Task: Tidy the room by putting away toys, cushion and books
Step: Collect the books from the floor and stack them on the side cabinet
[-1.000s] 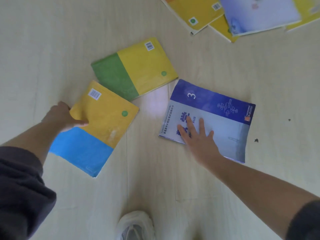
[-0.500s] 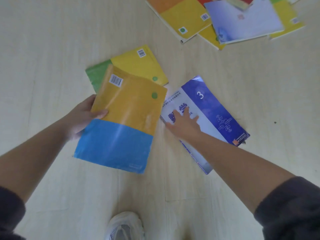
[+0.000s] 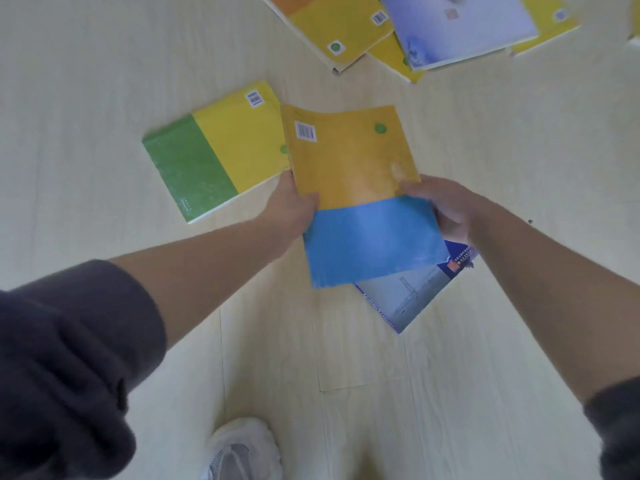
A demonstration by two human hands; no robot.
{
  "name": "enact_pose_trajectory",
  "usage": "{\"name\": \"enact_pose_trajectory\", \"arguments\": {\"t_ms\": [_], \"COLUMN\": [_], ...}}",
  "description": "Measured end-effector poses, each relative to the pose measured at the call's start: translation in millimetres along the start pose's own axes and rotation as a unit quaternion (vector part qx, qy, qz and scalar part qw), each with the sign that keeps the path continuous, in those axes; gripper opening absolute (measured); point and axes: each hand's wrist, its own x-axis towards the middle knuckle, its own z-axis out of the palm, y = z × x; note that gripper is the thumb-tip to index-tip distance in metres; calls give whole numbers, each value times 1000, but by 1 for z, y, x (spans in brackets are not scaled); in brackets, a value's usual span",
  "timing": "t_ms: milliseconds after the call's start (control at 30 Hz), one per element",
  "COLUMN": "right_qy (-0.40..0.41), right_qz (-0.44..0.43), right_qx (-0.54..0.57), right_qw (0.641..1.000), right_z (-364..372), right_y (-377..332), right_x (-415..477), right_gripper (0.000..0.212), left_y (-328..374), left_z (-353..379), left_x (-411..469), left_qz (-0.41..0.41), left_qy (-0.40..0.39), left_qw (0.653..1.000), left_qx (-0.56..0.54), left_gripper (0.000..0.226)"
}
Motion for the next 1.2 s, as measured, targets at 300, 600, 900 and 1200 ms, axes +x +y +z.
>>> {"name": "enact_pose_trajectory", "arguments": {"t_ms": [300,600,900,1200], "right_qy": [272,321,319,321], "right_qz": [27,37,76,68], "right_qx": [-522,-563,-516,-488], "right_qw": [808,761,792,809], "right_z": [-26,-10,-18,-22], "right_y": [59,56,59,62], "right_x": [28,28,32,35], "right_gripper": [57,61,62,60], "left_y": [-67,-43,-31,-23], "left_z": [45,-65,-111,-102], "left_x": [4,45,98,96], "left_qz": [-114,87,32,120], "left_qy": [-12,162,153,97], "left_qw": [958,741,758,595], "left_qx": [262,646,633,789], "left_gripper": [7,46,106,56]}}
